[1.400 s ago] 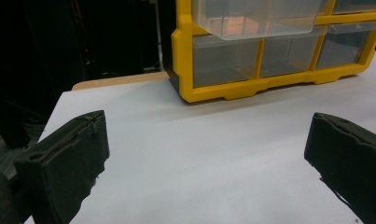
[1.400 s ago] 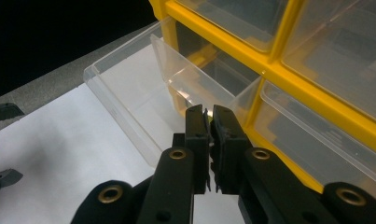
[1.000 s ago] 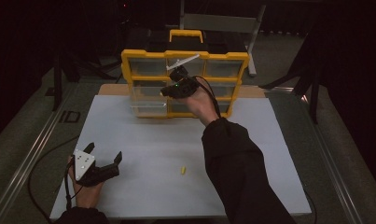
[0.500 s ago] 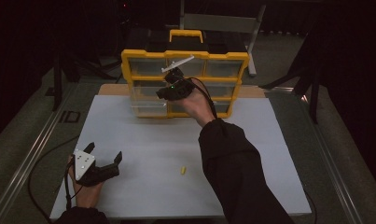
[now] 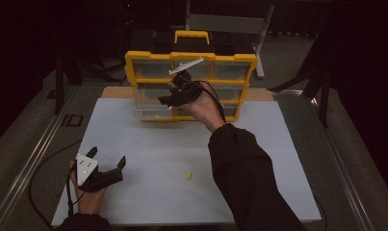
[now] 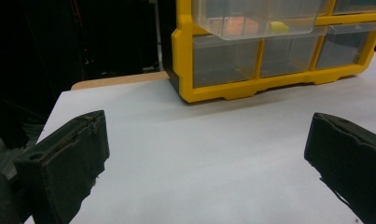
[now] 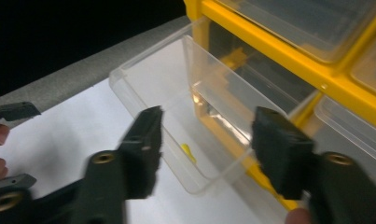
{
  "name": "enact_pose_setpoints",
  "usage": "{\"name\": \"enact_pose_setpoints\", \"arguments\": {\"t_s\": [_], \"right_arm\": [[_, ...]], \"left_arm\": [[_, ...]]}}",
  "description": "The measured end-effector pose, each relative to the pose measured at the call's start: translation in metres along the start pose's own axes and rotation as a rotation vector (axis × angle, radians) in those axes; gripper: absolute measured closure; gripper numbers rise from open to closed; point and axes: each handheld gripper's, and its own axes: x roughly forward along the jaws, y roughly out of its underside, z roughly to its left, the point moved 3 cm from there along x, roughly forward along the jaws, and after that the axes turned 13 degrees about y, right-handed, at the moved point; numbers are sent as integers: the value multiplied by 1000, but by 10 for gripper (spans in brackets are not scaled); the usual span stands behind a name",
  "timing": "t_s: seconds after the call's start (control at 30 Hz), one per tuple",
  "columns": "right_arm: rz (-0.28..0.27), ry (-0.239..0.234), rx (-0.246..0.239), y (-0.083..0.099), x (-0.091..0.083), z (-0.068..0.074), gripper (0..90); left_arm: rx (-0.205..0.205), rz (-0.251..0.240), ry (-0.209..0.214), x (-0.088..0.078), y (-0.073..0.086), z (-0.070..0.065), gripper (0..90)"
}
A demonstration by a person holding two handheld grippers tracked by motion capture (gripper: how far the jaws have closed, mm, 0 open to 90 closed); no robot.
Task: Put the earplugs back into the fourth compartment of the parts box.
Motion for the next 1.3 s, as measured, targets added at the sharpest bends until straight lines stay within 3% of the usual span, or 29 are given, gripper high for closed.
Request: {"name": "enact_pose_setpoints", "arguments": {"t_s": [0.13,0.37,1.3], "right_arm": [[-1,52,4,2,-4,-2,189],[-6,59,7,7,-12,-4,103],[3,42,-49,38,-32,5,91]], "left_arm": [[-2,-1,1,0,0,0,8],[-2,-2,0,0,0,0,8],[1,-2,1,1,0,-1,8]]}}
